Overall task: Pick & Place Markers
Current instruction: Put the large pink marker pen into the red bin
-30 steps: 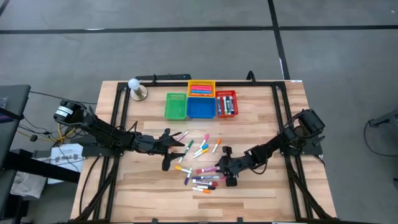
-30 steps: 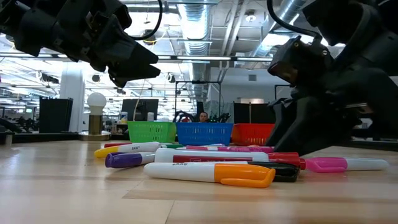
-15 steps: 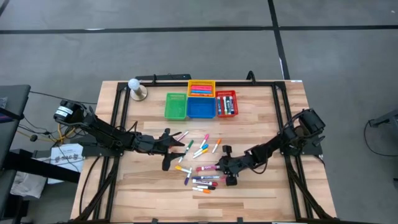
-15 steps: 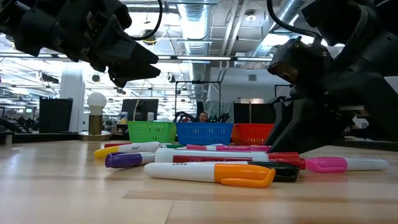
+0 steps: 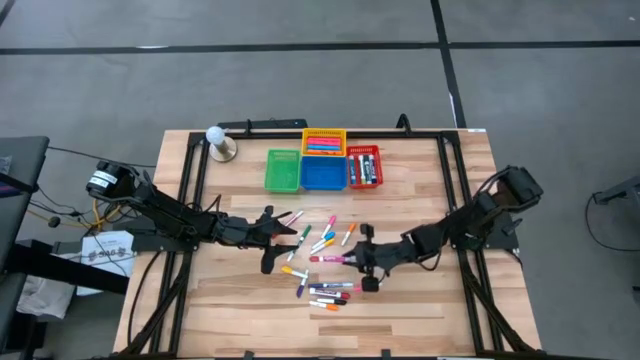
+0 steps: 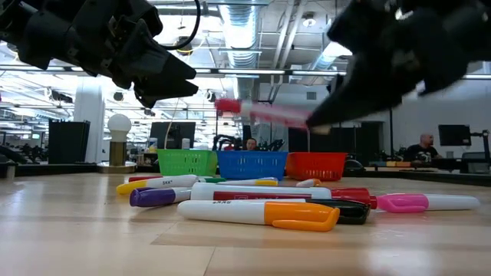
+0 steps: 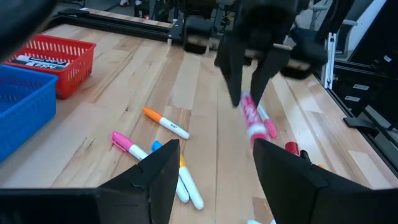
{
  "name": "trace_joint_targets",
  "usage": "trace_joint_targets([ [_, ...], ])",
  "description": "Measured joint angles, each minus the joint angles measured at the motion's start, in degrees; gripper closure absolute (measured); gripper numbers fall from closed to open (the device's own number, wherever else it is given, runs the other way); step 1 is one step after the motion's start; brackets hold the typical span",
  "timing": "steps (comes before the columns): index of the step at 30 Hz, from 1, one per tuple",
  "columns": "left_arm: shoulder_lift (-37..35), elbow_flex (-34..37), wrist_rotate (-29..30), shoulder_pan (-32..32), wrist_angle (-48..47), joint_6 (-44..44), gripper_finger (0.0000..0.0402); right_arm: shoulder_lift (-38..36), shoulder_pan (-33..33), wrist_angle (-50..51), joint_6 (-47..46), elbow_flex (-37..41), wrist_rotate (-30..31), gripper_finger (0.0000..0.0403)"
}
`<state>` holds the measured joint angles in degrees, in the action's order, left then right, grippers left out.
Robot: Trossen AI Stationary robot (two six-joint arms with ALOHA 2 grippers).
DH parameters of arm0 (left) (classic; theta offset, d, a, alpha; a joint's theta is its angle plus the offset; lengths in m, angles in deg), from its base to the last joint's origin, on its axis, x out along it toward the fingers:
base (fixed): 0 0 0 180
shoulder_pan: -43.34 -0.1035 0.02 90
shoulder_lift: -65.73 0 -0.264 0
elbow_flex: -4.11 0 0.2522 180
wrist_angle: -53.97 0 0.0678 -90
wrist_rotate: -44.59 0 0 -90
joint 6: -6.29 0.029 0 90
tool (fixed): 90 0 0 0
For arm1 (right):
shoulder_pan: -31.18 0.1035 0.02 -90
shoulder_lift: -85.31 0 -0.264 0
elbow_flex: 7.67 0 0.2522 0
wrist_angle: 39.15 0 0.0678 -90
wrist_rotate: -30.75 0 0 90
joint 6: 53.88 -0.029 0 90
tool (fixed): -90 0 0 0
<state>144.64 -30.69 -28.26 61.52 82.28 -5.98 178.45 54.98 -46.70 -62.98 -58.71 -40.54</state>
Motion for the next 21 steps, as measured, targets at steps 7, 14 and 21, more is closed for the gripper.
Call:
trace_joint_targets([
  [7,0.0,0.0,0.0,0.0,0.0,0.0,0.0197,-8.3,1.0,2.0,-0.5,0.0,0.1,0.0327],
  [14,0.0,0.0,0.0,0.0,0.0,0.0,0.0197,-11.8,3.9,3.1,0.0,-0.1,2.7,0.0326],
  [21,0.0,0.0,0.0,0.0,0.4,0.0,0.0197,-11.8,5.0,2.9,0.3,-0.1,7.5,0.0327],
])
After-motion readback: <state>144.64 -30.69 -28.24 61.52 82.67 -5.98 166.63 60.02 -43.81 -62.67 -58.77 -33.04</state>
